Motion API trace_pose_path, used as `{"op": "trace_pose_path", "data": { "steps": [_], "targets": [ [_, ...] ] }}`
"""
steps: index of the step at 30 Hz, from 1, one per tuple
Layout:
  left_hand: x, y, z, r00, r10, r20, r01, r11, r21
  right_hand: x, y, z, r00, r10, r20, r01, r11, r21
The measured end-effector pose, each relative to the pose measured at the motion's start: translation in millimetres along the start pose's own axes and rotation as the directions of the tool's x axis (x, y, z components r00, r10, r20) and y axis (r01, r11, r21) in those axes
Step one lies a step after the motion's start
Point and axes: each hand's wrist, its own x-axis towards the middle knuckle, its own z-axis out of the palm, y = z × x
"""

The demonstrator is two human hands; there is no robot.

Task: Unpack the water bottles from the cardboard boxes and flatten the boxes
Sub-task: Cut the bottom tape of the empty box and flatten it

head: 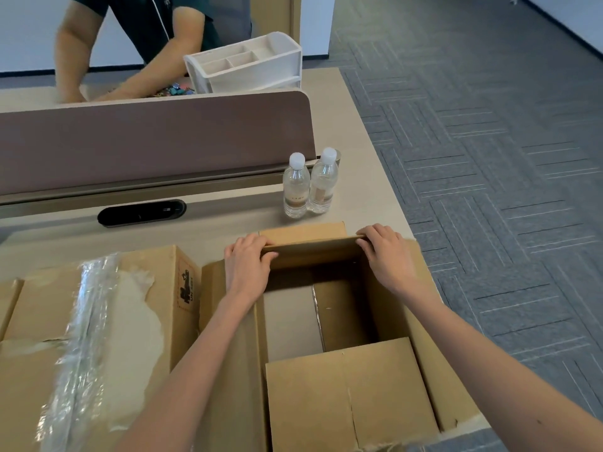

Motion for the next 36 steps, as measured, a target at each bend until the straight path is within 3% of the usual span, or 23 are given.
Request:
{"op": "trace_pose_path", "data": {
  "steps": [3, 11, 15, 18, 23, 30, 36],
  "targets": [
    [-0.8, -0.8, -1.0, 0.999, 0.043, 0.005, -0.043, 0.999, -0.001, -5.0, -7.1, -1.4, 0.994, -0.109, 0.005, 0.109, 0.984, -0.141],
    [-20.5, 0.4, -10.3, 0.985, 0.166, 0.057, -0.165, 0.986, -0.013, -48.8, -20.1, -29.6, 0.988, -0.156, -0.012, 0.155, 0.986, -0.061],
    [-40.3, 2.0, -18.0, 0.969, 0.236, 0.075, -0.233, 0.971, -0.051, -75.7, -20.9, -44.4, 0.955, -0.252, 0.155, 0.266, 0.961, -0.079],
    [-61.8, 11.4, -30.4, 0.950, 0.285, 0.125, -0.271, 0.955, -0.118, -93.6, -25.7, -52.0, 0.927, -0.212, 0.309, 0.207, 0.977, 0.048],
    [-97.0, 16.8, -46.9, 0.857, 0.240, 0.457, -0.151, 0.963, -0.224, -109.4, -28.3, -61.0, 0.861, -0.186, 0.474, 0.124, 0.980, 0.158],
    [-129.4, 35.1, -68.9, 0.800, 0.245, 0.547, -0.014, 0.920, -0.392, -120.8, -26.1, -88.7, 0.897, -0.180, 0.405, 0.019, 0.928, 0.372],
    [-146.5, 44.8, -100.2, 0.654, 0.166, 0.738, 0.228, 0.887, -0.402, -140.4, -30.1, -123.2, 0.896, -0.224, 0.382, 0.027, 0.888, 0.459]
  ]
}}
